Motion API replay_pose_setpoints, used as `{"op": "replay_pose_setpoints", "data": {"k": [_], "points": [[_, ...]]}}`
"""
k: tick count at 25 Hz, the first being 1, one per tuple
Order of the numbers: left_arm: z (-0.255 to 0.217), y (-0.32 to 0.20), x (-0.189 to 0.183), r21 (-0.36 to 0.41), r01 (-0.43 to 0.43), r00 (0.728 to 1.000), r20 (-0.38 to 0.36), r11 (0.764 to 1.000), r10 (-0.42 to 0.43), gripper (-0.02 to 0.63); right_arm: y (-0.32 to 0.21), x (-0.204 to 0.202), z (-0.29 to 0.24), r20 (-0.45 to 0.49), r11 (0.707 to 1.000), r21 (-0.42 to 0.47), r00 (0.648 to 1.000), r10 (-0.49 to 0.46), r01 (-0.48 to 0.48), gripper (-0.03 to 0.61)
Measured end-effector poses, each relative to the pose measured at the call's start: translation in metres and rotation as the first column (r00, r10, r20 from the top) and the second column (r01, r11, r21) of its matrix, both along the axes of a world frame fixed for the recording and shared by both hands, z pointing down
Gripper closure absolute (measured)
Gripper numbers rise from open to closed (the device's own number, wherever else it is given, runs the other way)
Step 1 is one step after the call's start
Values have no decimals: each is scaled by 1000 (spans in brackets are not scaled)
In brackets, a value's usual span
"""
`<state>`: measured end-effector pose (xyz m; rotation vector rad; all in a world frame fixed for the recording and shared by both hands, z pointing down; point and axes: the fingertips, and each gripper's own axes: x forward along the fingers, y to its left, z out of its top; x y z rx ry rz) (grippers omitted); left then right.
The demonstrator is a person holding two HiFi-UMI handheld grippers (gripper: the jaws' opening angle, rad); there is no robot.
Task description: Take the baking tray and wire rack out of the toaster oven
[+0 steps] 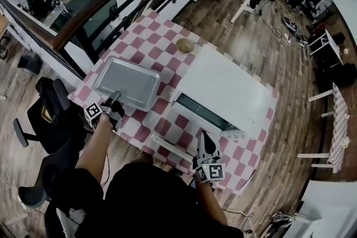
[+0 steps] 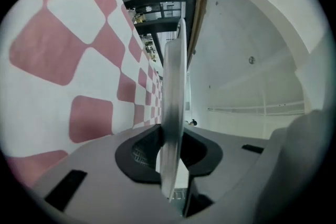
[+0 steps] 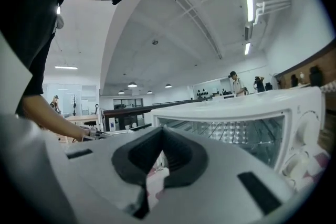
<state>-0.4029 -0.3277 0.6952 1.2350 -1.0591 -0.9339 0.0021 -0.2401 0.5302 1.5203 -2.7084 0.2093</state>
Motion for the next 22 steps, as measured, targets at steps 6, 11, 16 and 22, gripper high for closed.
{"op": "replay_pose_setpoints", "data": {"k": [6, 11, 16, 22], "points": [[17, -77, 26, -23, -81, 997, -7, 996, 80, 545, -15, 5, 1, 0, 993, -8, 993, 118, -118, 575], [28, -125, 53, -51, -158, 987, 11, 986, 158, 545, -17, 13, 1, -8, 983, -15, 983, 183, -183, 575], [38, -163, 72, -69, -188, 981, 21, 980, 190, 544, -14, 29, 10, -59, 965, -80, 967, 247, -251, 575], [50, -192, 82, -83, -209, 975, 56, 974, 214, 543, -6, 33, 18, -101, 960, -86, 961, 256, -265, 575]]}}
